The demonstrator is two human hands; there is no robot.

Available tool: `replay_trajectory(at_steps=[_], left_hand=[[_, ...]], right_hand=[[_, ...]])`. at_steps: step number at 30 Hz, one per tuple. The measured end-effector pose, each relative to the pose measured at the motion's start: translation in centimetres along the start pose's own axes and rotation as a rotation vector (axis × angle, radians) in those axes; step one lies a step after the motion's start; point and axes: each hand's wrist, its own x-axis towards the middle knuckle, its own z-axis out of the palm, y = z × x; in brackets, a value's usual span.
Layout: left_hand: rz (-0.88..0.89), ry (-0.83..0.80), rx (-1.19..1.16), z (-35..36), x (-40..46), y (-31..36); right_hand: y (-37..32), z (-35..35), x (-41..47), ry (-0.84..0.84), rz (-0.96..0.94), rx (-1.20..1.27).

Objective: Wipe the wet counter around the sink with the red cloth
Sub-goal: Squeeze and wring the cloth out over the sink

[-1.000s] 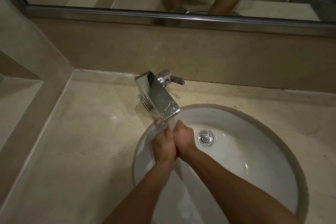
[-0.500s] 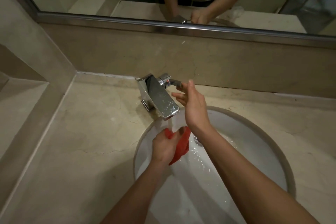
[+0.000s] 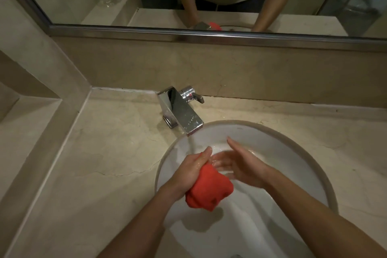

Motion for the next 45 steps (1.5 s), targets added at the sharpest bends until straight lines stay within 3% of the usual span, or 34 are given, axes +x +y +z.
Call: replay_trajectory(at_steps=[4,7,11,15,18,21,26,30,34,36,39,43,45], left_hand=[[0.007,-0.107,0.074,0.7,0.1,-0.3],[0.037,-0.036,0.187,1.1,0.7,-1.0],[0.159,0.197,0.618,0.8,1.1,-2.1],[0.051,0.341,0.853,1.1,1.6,-2.6],[0.026,0.371,0.958,1.5,1.3,-2.3],[0.159,0.344,0.975,1.9,0.1,-1.6],[0.735,0.182,0.844,2.2,-2.7,-1.2],[0.710,-0.062,0.687,4.3,-2.3,-1.8],[0.590,-0.007,0.648,4.5,-1.8,-3.1],[0.546,0.006,0.869,4.0,-1.6,-3.5],[0.426,-0.044,1.131,4.1,-1.3,-3.1],[0.183,-0.107,1.104,5.0,-0.7,-0.8],[0.055,-0.114,1.076,5.3,-0.1,0.1]], right_hand=[[3.1,0.5,-0.8,-0.339,0.167,0.093],[3.6,1.0,-0.9,-0.308,0.212,0.085],[3.1,0.7,-2.2,-0.370,0.225,-0.020],[3.4,1.4,-2.8,-0.284,0.228,-0.300],[4.0,1.6,-3.3,-0.299,0.212,-0.211],[3.7,1.7,-4.5,-0.336,0.187,-0.204],[2.1,0.4,-5.7,-0.465,0.137,-0.152],[1.8,0.1,-6.0,-0.625,0.159,-0.146],[2.5,0.2,-6.5,-0.505,0.189,-0.165],[2.9,0.4,-6.9,-0.403,0.203,-0.356],[3.4,0.9,-6.7,-0.185,0.111,-0.902],[3.2,1.1,-6.3,0.017,-0.185,-1.479],[2.9,1.0,-6.2,0.102,-0.241,-1.614]])
